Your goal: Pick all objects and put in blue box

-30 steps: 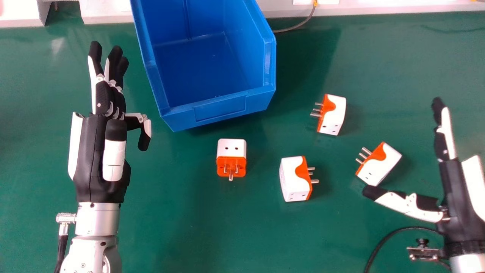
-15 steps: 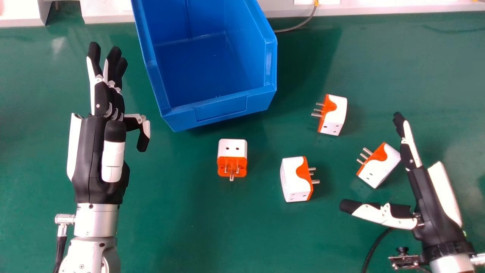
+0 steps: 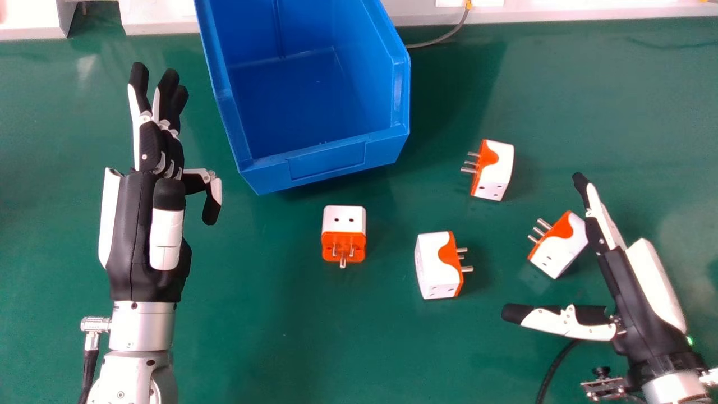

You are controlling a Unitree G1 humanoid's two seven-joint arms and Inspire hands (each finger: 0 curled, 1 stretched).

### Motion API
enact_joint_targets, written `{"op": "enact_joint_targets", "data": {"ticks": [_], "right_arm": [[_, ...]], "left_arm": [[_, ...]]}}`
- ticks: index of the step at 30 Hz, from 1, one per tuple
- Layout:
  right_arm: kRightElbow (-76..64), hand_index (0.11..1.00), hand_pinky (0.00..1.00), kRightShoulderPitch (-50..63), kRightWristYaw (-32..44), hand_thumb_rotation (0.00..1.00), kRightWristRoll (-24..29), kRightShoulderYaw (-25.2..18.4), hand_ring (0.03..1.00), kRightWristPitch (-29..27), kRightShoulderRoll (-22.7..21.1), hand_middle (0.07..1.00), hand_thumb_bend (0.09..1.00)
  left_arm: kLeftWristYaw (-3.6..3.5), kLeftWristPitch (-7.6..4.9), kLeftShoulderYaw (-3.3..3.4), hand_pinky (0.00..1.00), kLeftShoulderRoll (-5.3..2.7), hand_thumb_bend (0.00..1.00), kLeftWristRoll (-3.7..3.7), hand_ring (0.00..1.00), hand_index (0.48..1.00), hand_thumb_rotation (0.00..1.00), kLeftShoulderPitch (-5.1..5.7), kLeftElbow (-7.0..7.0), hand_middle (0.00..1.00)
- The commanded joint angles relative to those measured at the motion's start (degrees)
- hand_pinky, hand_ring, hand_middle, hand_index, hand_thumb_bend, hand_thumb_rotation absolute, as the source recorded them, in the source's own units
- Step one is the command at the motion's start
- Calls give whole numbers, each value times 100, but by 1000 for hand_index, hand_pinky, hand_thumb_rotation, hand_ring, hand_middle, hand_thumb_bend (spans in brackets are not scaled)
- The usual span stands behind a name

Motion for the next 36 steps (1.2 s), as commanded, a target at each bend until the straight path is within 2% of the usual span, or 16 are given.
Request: {"op": "enact_joint_targets", "data": {"ticks": [1, 5, 12, 18, 27, 36], "right_arm": [[-34, 1000, 1000, -70, -77, 497, 71, 31, 1000, 19, -161, 1000, 1000], [-89, 1000, 1000, -83, -174, 498, -48, 115, 1000, 117, -293, 1000, 1000], [-40, 1000, 1000, -203, -199, 502, -62, 212, 1000, 241, -427, 1000, 1000], [-82, 1000, 1000, -341, -258, 506, -155, 342, 1000, 450, -554, 1000, 1000], [18, 1000, 961, -523, -362, 509, -189, 447, 1000, 676, -781, 1000, 1000], [138, 1000, 907, -794, -650, 491, -372, 619, 991, 1247, -816, 1000, 1000]], "left_arm": [[-25, -91, -1, 0, 40, 1000, -27, 1000, 1000, 959, -36, -109, 1000], [-15, -90, -6, 0, 45, 1000, -14, 1000, 1000, 959, -30, -111, 1000], [-36, -71, -5, 0, 64, 1000, -35, 1000, 1000, 958, -38, -94, 1000], [-125, -53, 28, 0, 87, 1000, -125, 1000, 1000, 958, -48, -58, 1000], [-208, -45, 33, 0, 75, 1000, -161, 1000, 1000, 956, -44, -83, 1000], [-254, -46, 62, 0, 72, 1000, -176, 1000, 1000, 954, -62, -76, 1000]]}}
